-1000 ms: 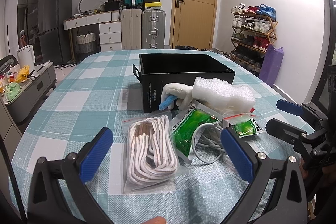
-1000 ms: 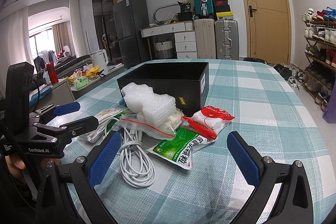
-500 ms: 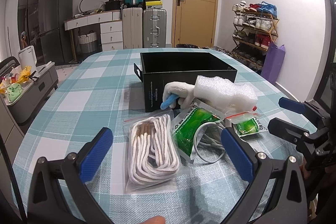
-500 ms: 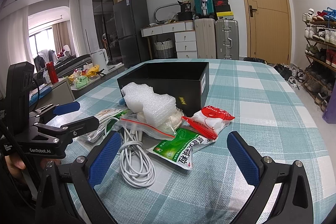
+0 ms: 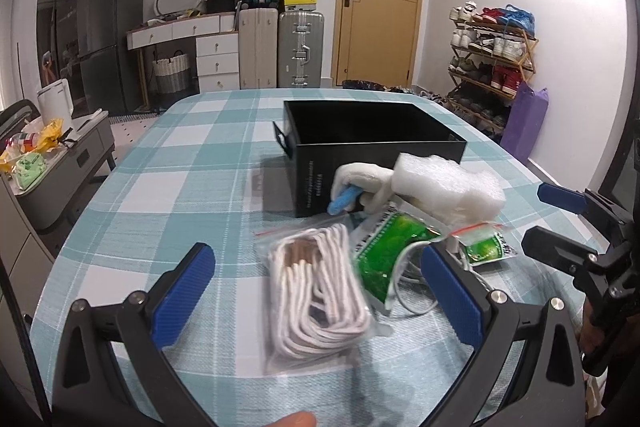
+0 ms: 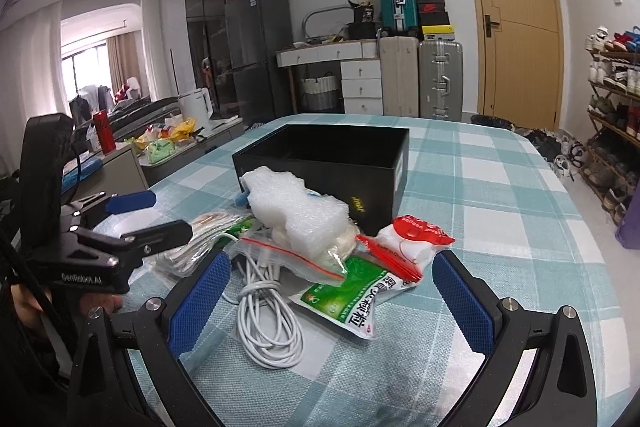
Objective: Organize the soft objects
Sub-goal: 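Grasp the bagged white rope with the left tool while the right tool grasps the white foam block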
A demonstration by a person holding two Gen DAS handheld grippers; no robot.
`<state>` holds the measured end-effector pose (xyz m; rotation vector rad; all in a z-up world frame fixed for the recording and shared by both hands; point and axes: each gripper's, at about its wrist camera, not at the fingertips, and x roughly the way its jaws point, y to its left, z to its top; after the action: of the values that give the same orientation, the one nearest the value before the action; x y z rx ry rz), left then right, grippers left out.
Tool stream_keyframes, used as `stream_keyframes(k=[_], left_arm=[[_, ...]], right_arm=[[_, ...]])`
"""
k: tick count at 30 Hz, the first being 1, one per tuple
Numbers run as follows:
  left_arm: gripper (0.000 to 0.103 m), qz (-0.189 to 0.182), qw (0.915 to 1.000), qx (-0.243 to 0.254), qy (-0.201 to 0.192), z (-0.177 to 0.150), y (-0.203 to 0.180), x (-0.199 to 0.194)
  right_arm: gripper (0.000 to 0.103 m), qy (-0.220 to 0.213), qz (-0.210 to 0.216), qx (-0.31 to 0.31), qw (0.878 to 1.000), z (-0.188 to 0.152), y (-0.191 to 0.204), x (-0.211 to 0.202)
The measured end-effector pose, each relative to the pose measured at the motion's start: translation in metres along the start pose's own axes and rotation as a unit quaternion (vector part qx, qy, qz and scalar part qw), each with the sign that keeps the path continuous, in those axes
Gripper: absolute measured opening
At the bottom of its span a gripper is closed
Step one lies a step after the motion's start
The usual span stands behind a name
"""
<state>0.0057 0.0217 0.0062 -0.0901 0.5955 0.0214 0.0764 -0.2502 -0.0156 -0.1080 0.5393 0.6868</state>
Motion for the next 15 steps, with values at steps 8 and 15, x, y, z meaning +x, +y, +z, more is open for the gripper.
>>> stream_keyframes(k=[8,15], left_arm=[[0.103,-0.004,0.9985,-0.024,0.05,-0.001,0.018,0.015],[0.101,-0.01,0.9947,-0.051,0.089,-0.002,0.025,0.031]], right_arm=[[0.103,0.018,-0.01,-0.01,1.0,0.014,0.009,0.014],[0.103,0.028,-0.012,-0.008,0.999,0.022,0.01,0.028]])
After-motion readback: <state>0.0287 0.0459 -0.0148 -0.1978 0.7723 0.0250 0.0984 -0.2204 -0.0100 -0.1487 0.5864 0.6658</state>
